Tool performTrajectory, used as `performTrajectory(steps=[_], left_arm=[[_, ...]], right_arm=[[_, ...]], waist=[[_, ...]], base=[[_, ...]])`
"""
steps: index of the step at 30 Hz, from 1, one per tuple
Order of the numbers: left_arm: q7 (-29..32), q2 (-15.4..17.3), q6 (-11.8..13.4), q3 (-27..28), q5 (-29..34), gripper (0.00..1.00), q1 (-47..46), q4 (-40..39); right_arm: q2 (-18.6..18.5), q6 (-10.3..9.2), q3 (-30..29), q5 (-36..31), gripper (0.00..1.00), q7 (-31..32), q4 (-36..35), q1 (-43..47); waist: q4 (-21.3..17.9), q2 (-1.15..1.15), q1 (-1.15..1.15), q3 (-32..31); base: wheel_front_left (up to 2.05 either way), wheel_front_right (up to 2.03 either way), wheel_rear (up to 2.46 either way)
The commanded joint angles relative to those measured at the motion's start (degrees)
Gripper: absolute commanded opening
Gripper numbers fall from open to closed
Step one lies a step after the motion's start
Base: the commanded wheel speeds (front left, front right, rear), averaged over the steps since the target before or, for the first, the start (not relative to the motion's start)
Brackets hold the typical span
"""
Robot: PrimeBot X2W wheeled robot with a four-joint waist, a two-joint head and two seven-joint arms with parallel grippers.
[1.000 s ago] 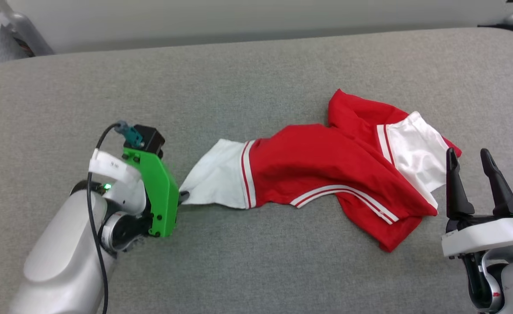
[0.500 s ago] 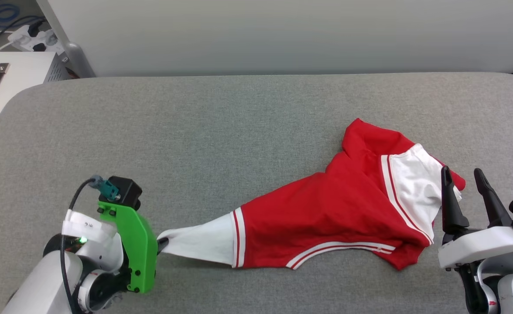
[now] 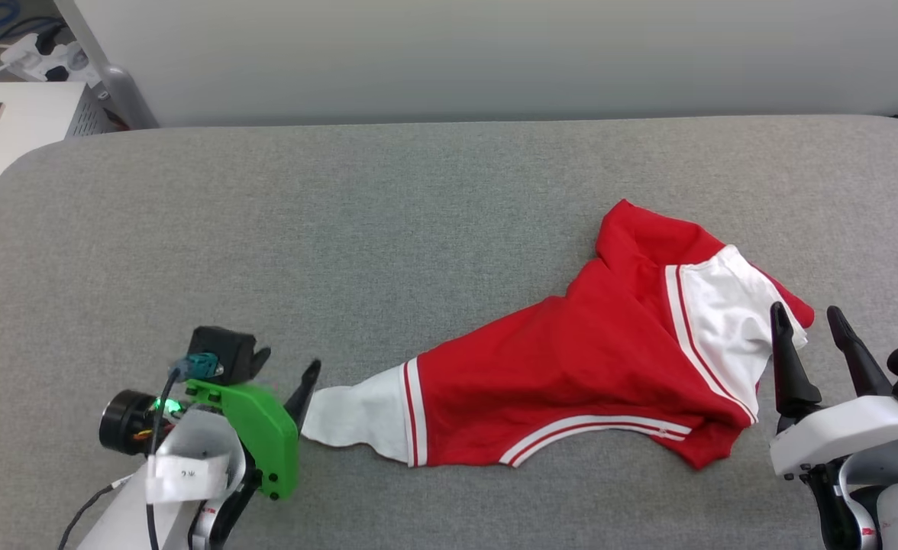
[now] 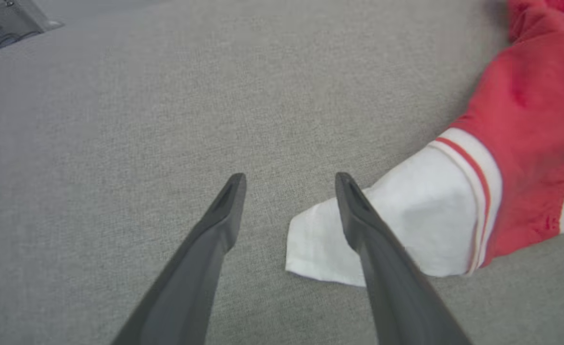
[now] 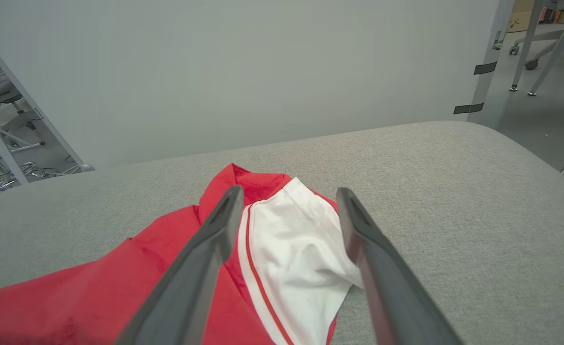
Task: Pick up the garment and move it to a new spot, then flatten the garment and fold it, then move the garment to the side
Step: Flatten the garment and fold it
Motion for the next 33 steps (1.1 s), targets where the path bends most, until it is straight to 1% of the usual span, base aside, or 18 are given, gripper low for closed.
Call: performTrajectory(steps=[1,3,6,8,9,11,14,16,19,23,27,30,33], left_arm=[[-3.7,-0.71,0.7,0.58,1.11,1.0,-1.25,0.2],[-10.22,-1.68,1.19,1.19,2.39,1.0,-1.43,0.37],[-20.17,-3.16,0.87,1.67,3.58,1.0,-0.82,-0.21],[-25.29,-4.25,1.11,2.51,3.67,1.0,0.2,-0.66],[-26.67,-4.9,1.38,3.11,3.72,1.0,0.84,-1.01],[-27.76,-5.84,1.88,4.1,4.35,1.0,1.89,-2.06],[-28.12,-8.15,2.51,6.75,5.57,1.0,3.95,-5.34],[-28.14,-9.81,2.42,8.85,6.27,1.0,5.56,-7.2],[-28.16,-12.02,1.38,11.18,7.92,1.0,7.14,-8.71],[-28.16,-13.98,-0.87,12.61,10.25,1.0,7.63,-8.93],[-28.17,-15.51,-2.43,13.84,11.87,1.0,7.11,-8.6],[-28.17,-16.47,-3.33,14.5,12.76,1.0,6.79,-8.25],[-28.17,-17.24,-4.07,15.14,13.5,1.0,6.63,-7.83]], right_arm=[[-0.38,-0.05,-0.08,-0.22,1.0,0.41,-0.07,0.83],[-0.88,-0.05,0.05,-0.2,1.0,1.17,-0.22,1.04],[-1.91,-0.05,0.78,0.09,1.0,3.08,-0.57,1.34],[-2.71,-0.05,1.4,0.49,1.0,5.06,-0.95,1.47],[-3.31,-0.05,1.85,0.73,1.0,6.62,-1.13,1.63],[-4.43,-0.05,2.6,1.24,1.0,9.42,-1.61,1.83],[-6.95,-0.05,4.82,3.02,1.0,16.7,-2.34,2.25],[-8.81,-0.05,5.84,4.2,1.0,21.11,-3.26,2.07],[-11.37,-0.05,7.23,6.02,1.0,29.27,-3.47,1.55],[-13.19,-0.05,8.05,6.96,1.0,40.56,-2.28,0.41],[-14.12,-0.05,9.4,7.29,1.0,46.02,-1.53,-1.41],[-14.37,-0.05,10.35,7.3,1.0,47.35,-0.34,-2.37],[-14.84,-0.05,11.75,6.61,1.0,47.39,0.98,-3.01]], waist=[[0.64,0.0,0.0,-0.44],[1.23,0.0,0.0,-0.87],[2.05,0.0,0.0,-1.44],[2.6,0.0,0.0,-1.71],[2.98,0.0,0.0,-1.87],[3.58,0.0,0.0,-1.91],[4.54,0.0,0.0,-1.72],[5.11,0.0,0.0,-1.39],[6.0,0.0,0.0,-0.88],[7.13,0.0,0.0,-0.24],[8.15,0.0,0.0,0.54],[8.86,0.0,0.0,0.99],[9.34,0.0,0.0,1.35]], base=[[0.0,0.0,0.0],[0.0,0.0,0.0],[0.0,0.0,0.0],[0.0,0.0,0.0],[0.0,0.0,0.0],[0.0,0.0,0.0],[0.0,0.0,0.0],[0.0,0.0,0.0],[0.0,0.0,0.0],[0.0,0.0,0.0],[0.0,0.0,0.0],[0.0,0.0,0.0],[0.0,0.0,0.0]])
